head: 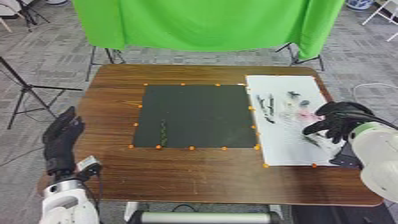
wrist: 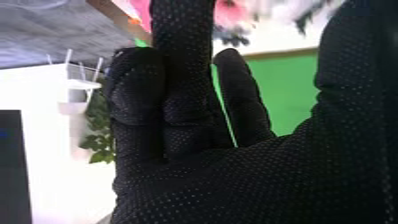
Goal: Arrange flowers
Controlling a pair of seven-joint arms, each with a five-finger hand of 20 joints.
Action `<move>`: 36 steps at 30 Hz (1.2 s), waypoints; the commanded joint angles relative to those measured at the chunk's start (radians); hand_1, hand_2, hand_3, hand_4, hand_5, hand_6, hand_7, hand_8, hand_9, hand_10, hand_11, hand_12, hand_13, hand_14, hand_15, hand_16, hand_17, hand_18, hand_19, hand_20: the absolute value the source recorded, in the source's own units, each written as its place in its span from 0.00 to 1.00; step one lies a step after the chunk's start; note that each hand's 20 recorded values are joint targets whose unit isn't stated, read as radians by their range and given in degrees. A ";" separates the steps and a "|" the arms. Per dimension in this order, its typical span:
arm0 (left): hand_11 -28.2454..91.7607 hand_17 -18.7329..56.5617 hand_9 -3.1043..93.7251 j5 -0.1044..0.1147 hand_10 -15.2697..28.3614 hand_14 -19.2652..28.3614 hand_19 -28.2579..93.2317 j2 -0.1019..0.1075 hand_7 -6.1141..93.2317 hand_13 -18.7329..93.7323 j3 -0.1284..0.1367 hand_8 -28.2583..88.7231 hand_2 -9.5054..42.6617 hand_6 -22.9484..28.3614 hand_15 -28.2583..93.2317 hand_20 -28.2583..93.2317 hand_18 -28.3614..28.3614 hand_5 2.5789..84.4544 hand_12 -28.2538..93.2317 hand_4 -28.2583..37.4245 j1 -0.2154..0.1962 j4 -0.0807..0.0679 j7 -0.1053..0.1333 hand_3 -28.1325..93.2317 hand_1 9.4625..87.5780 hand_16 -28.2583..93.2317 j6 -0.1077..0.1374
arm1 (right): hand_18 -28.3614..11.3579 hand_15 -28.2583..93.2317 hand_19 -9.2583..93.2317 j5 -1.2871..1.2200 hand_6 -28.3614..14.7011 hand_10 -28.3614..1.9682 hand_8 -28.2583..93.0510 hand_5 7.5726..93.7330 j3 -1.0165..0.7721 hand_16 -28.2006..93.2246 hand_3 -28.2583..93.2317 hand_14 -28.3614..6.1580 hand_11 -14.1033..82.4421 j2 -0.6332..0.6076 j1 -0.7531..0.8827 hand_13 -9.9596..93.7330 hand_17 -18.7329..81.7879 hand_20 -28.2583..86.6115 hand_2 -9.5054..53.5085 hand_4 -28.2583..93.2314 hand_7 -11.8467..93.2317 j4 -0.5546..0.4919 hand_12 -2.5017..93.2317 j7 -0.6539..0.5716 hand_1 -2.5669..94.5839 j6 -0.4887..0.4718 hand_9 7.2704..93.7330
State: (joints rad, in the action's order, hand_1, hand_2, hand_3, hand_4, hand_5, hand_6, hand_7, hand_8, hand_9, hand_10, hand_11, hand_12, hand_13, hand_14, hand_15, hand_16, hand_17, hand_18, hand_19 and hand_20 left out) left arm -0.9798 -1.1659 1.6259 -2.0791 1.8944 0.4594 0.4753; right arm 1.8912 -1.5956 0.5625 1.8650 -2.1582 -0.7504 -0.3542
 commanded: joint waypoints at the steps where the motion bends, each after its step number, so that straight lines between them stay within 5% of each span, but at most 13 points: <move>1: 0.42 0.61 0.35 0.065 0.59 0.65 0.30 -0.007 0.27 0.47 0.010 0.15 0.26 0.50 0.37 0.49 0.67 0.47 0.29 0.14 -0.001 0.004 0.019 0.79 0.55 0.20 0.012 | 0.55 0.53 0.83 0.050 0.56 0.23 0.19 0.42 -0.020 0.45 0.76 0.61 0.21 0.007 0.067 0.92 0.81 0.51 0.00 0.09 0.19 0.031 0.16 -0.038 0.38 0.005 0.57; 7: 0.44 0.62 0.39 0.074 0.61 0.64 0.30 -0.017 0.29 0.49 0.024 0.14 0.30 0.49 0.38 0.50 0.67 0.49 0.29 0.17 -0.005 0.002 0.003 0.77 0.60 0.20 0.005 | 0.55 0.52 0.83 0.069 0.60 0.23 0.19 0.43 -0.014 0.45 0.76 0.62 0.22 0.018 0.094 0.92 0.81 0.50 0.00 0.08 0.20 0.064 0.15 -0.049 0.39 0.041 0.57; 8: 0.44 0.61 0.39 0.075 0.62 0.65 0.30 -0.019 0.29 0.49 0.033 0.14 0.29 0.49 0.38 0.50 0.67 0.49 0.29 0.17 -0.004 -0.001 -0.002 0.78 0.59 0.20 -0.007 | 0.55 0.52 0.82 0.078 0.60 0.26 0.19 0.44 -0.011 0.45 0.77 0.62 0.22 0.017 0.099 0.93 0.82 0.49 0.00 0.08 0.21 0.069 0.15 -0.047 0.39 0.060 0.59; 18: 0.45 0.60 0.41 0.094 0.63 0.66 0.29 -0.012 0.28 0.49 0.010 0.14 0.23 0.50 0.39 0.49 0.68 0.51 0.29 0.17 -0.001 0.007 0.005 0.80 0.47 0.20 0.017 | 0.55 0.54 0.89 0.215 0.65 0.52 0.16 0.63 0.058 0.47 0.78 0.72 0.30 0.010 0.124 1.00 0.87 0.47 0.00 0.06 0.28 0.133 0.19 -0.007 0.47 0.339 0.87; 30: 0.44 0.59 0.42 0.099 0.63 0.67 0.29 -0.018 0.27 0.49 0.027 0.15 0.22 0.51 0.39 0.49 0.69 0.51 0.30 0.16 0.003 -0.001 -0.013 0.80 0.44 0.20 -0.003 | 0.54 0.60 0.92 0.155 0.66 0.57 0.16 0.69 0.088 0.44 0.78 0.73 0.33 0.016 0.116 1.00 0.88 0.48 0.00 0.06 0.30 0.144 0.20 -0.009 0.49 0.308 0.96; 36: 0.44 0.59 0.42 0.098 0.63 0.67 0.29 -0.017 0.27 0.49 0.026 0.15 0.22 0.51 0.39 0.49 0.69 0.52 0.30 0.16 0.002 0.002 -0.018 0.80 0.44 0.20 0.000 | 0.55 0.64 0.92 0.147 0.62 0.59 0.30 0.79 0.107 0.41 0.68 0.75 0.39 0.006 0.110 1.00 0.90 0.50 0.00 0.09 0.29 0.153 0.23 -0.005 0.62 0.402 1.00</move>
State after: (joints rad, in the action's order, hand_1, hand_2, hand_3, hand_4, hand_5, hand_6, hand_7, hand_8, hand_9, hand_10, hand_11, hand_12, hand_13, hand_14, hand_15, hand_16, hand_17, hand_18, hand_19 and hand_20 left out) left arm -0.8896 -1.1773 1.6477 -2.0739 1.8933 0.4530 0.4772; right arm 2.0442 -1.5033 0.5761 1.9731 -2.0130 -0.7606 -0.0317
